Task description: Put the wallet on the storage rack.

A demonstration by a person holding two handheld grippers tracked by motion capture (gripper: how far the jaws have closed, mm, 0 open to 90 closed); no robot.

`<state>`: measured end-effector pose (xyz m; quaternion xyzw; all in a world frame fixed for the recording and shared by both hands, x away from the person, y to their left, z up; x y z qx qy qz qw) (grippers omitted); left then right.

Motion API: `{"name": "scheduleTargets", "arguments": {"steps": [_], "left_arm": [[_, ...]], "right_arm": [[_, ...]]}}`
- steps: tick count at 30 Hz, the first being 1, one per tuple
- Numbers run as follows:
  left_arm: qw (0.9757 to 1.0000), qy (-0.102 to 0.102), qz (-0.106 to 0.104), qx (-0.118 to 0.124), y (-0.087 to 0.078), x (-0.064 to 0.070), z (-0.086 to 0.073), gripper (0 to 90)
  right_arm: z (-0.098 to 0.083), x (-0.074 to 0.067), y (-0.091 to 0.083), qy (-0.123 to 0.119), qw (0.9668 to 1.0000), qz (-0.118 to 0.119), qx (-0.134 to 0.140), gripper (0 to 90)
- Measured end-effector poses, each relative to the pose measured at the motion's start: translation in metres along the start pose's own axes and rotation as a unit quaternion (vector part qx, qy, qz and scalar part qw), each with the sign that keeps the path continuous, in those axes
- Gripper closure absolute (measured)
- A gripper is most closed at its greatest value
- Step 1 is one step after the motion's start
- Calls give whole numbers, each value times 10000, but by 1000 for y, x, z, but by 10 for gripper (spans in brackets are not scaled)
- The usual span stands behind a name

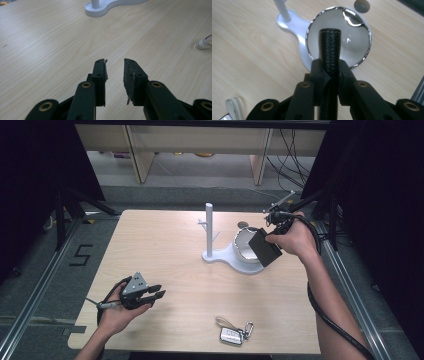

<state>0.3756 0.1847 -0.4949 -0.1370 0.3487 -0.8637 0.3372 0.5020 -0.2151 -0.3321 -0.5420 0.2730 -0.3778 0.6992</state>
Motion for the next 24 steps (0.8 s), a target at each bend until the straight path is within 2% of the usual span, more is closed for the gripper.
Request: {"name": "scheduleTargets", "arguments": {"steps": [1, 2, 3, 5, 6, 8, 9, 10, 13, 15, 21, 23, 24], "left_arm": [[10000, 62, 2, -73, -1, -2, -1, 706], [10000, -51, 23, 37, 1, -1, -2, 706], [10000, -69, 25, 13, 1, -1, -3, 706], [9999, -103, -7, 68, 3, -1, -4, 706], [10000, -49, -6, -21, 3, -2, -5, 706], [9999, -117, 11, 41, 4, -1, -6, 706], [9999, -51, 53, -86, 2, -2, -7, 706], [9999, -156, 24, 10, 3, -1, -8, 706], [9999, -155, -3, 12, 4, -2, -9, 705], [9998, -172, 23, 19, 3, -2, -10, 705], [9997, -248, -3, 70, 3, -2, -12, 705], [9999, -144, 22, -45, 2, -4, -13, 705], [9999, -155, 52, 0, 2, -4, -13, 705]], "right_arm": [[3, 1, 0, -22, 10000, -40, 31, 789], [6, 3, 1, -78, 9999, -60, 34, 789], [8, 3, 2, -58, 10000, -52, 52, 789], [13, 6, 6, -166, 9998, -49, 46, 789], [15, 6, 8, -173, 9998, -59, 31, 788], [19, 8, 12, -322, 9994, -101, 28, 788], [21, 9, 14, -339, 9994, -113, 37, 788], [23, 10, 15, -344, 9993, -136, 49, 788], [28, 12, 19, -434, 9989, -142, 77, 788], [30, 12, 21, -402, 9991, -125, 1, 788], [42, 13, 25, -654, 9975, -238, -127, 788], [46, 12, 26, -748, 9967, -284, -166, 788], [48, 11, 27, -791, 9963, -277, -197, 787]]}}
Point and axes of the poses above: each handheld gripper's, and its own axes: y roughly forward along the jaws, z roughly out of its top, x roughly to its right, the point moved 3 cm from there along y, roughly forward along the jaws, and after that the axes turned 11 degrees about -x, right-handed, at the moved point
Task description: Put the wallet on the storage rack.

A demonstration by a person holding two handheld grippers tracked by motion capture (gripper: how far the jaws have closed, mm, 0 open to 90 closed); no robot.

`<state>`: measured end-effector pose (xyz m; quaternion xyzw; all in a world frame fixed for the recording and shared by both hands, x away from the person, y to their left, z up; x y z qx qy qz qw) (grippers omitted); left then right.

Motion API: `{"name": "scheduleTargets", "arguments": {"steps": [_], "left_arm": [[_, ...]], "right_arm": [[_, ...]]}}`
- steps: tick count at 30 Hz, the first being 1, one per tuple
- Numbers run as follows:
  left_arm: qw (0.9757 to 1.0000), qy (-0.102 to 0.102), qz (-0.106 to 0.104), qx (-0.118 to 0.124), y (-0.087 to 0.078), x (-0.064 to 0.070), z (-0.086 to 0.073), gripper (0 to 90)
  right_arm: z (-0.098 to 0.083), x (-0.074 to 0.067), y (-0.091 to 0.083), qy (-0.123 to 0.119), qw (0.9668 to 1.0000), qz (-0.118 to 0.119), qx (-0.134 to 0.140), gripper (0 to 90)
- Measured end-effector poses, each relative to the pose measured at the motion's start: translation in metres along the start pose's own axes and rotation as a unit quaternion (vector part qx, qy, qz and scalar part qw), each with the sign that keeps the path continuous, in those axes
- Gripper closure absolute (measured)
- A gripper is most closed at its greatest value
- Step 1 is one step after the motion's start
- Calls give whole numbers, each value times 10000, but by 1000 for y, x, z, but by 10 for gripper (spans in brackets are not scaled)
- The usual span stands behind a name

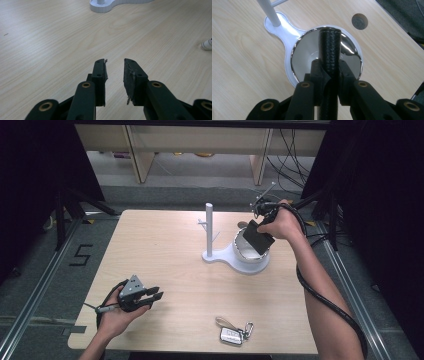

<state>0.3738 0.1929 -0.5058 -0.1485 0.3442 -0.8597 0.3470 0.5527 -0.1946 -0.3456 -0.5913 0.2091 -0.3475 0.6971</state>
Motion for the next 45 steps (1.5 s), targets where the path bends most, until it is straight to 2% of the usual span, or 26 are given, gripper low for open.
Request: {"name": "scheduleTargets", "arguments": {"steps": [1, 6, 9, 17, 25, 29, 31, 32, 35, 45], "left_arm": [[9999, -85, -22, 69, 1, 1, 0, 705], [9999, -87, -57, 30, 0, 1, -2, 705], [9999, -108, -38, 29, 0, 1, -2, 705], [9999, -109, -81, 36, 3, 1, -3, 703], [9999, -137, -78, 42, 3, 2, -3, 702], [9999, -136, -76, 52, 3, 2, -3, 699], [9999, -133, -71, 52, 3, 2, -3, 698], [9999, -132, -69, 53, 3, 1, -3, 698], [9998, -143, -79, 68, 3, 1, -3, 695], [9998, -183, -39, 111, 3, 0, -3, 674]], "right_arm": [[1, -1, 1, -65, 10000, 17, -19, 787], [4, -1, 11, -285, 9995, 6, -94, 786], [4, -2, 17, -338, 9993, 46, -149, 785], [1, 3, 34, -263, 9995, 149, -104, 782], [1, 6, 40, -147, 9996, 229, -39, 774], [3, 10, 43, -136, 9997, 177, 131, 705], [3, 11, 41, 1, 9998, 130, 168, 637], [3, 10, 40, 65, 9996, 201, 193, 605], [3, 13, 35, 49, 9995, 17, 314, 591], [-5, 10, 21, 200, 9981, -38, 580, 534]]}}
Point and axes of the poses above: each handheld gripper's, and its own axes: y roughly forward along the jaws, z roughly out of its top, x roughly to its right, the point moved 3 cm from there along y, roughly forward along the jaws, and after that the axes turned 11 degrees about -x, right-handed, at the moved point
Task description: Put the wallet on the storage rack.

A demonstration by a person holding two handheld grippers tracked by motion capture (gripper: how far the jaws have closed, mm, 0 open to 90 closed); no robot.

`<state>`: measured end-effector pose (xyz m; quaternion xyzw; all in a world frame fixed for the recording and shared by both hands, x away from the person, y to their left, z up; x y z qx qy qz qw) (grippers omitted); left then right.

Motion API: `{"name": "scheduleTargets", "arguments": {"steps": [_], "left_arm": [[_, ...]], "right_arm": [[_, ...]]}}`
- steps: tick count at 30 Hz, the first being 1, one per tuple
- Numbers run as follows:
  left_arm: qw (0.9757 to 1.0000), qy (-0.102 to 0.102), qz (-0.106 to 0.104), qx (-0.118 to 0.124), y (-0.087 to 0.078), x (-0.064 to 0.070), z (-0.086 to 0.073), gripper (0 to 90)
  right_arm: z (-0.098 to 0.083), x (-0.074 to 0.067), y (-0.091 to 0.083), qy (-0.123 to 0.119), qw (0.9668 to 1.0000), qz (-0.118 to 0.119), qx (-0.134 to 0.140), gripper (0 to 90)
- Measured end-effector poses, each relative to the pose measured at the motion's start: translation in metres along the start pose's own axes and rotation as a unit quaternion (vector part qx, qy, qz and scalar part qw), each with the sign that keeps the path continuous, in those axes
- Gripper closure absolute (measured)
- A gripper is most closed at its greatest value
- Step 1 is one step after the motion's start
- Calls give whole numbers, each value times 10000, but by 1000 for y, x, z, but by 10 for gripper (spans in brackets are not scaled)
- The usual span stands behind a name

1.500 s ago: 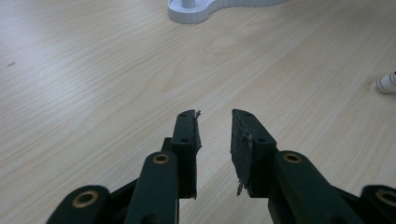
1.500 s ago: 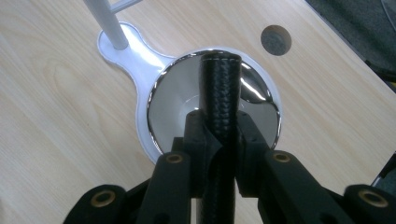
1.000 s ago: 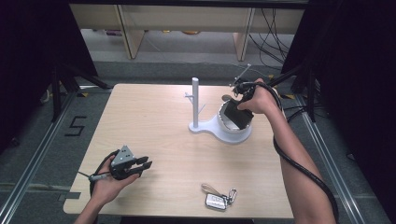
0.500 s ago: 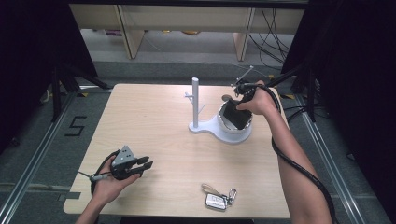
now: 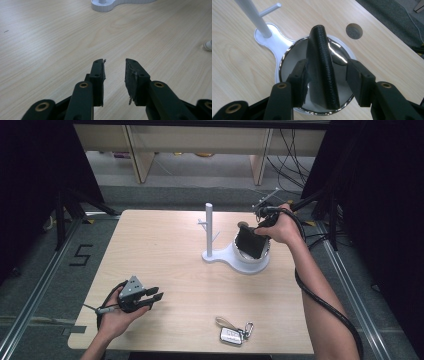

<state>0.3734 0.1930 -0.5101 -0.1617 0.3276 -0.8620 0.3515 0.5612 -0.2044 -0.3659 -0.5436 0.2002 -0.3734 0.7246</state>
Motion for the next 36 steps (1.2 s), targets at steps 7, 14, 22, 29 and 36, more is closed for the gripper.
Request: {"name": "scheduleTargets", "arguments": {"steps": [7, 14, 22, 29, 36], "left_arm": [[10000, -11, 42, 54, -1, 1, 1, 641], [9999, -34, 34, 101, -1, 2, 1, 632], [9998, -95, -2, 151, 1, 6, 1, 617], [9998, -104, -33, 166, 3, 9, 1, 601], [9998, -101, -74, 177, 4, 11, 1, 598]], "right_arm": [[-12, -6, -13, 78, 9999, -19, 83, 504], [-28, -10, -22, 212, 9994, -26, 255, 503], [-52, -13, -23, 344, 9993, 29, 174, 519], [-77, -22, -15, 408, 9990, 154, 106, 528], [-106, -37, 2, 487, 9981, 371, -1, 536]]}}
Point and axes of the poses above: each handheld gripper's, and its own axes: y roughly forward along the jaws, z roughly out of its top, x roughly to its right, the point moved 3 cm from there along y, roughly forward along the jaws, and after that the axes turned 11 degrees about -x, right-handed, at the moved point
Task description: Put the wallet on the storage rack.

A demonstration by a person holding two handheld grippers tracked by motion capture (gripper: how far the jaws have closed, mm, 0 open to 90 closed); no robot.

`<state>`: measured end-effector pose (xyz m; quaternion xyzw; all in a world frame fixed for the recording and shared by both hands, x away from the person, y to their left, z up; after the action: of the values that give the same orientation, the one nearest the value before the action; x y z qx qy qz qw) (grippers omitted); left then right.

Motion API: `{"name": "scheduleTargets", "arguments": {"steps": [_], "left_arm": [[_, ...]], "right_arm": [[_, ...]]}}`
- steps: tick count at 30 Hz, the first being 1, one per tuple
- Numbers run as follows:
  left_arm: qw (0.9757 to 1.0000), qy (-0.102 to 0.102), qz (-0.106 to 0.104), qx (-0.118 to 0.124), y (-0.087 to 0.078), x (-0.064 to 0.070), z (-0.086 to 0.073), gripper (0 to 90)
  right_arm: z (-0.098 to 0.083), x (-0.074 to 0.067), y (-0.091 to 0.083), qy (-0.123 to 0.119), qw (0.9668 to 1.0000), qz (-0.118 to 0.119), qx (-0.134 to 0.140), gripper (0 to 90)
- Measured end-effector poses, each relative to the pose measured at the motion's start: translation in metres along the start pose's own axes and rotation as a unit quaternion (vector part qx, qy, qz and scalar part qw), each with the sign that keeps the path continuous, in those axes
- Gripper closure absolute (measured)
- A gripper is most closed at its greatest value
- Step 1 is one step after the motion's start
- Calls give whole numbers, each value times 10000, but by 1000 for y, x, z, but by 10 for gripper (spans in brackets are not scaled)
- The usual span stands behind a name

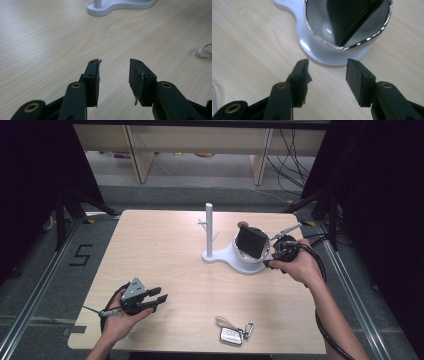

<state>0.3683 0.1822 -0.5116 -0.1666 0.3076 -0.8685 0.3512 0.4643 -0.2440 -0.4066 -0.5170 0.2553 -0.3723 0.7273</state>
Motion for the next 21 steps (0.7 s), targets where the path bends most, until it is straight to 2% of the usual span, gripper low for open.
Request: {"name": "scheduleTargets", "arguments": {"steps": [7, 9, 11, 17, 18, 19, 21], "left_arm": [[9999, 5, -117, 58, 0, 6, 2, 592], [9999, 7, -94, 55, 0, 7, 2, 591], [9999, 15, -122, 63, 0, 7, 2, 591], [9999, 18, -144, 69, -1, 8, 1, 591], [9999, 21, -145, 77, -1, 8, 1, 591], [9999, 25, -146, 76, -1, 8, 1, 591], [9998, 17, -175, 88, 0, 9, 2, 590]], "right_arm": [[-30, -21, 19, 15, 9997, 218, -119, 536], [-37, -28, 26, 23, 9994, 265, -208, 534], [-44, -33, 32, -41, 9991, 339, -233, 533], [-58, -41, 41, 4, 9986, 477, -225, 528], [-59, -41, 41, 93, 9988, 411, -252, 528], [-60, -43, 42, 96, 9985, 477, -239, 527], [-62, -42, 41, 174, 9989, 369, -250, 525]]}}
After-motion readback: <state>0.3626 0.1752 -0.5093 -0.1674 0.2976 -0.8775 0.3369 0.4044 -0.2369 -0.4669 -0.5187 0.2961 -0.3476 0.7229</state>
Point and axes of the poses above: each handheld gripper's, and its own axes: y roughly forward along the jaws, z roughly out of its top, x roughly to its right, the point moved 3 cm from there along y, roughly forward along the jaws, and after that the axes turned 11 degrees about -x, right-handed, at the moved point
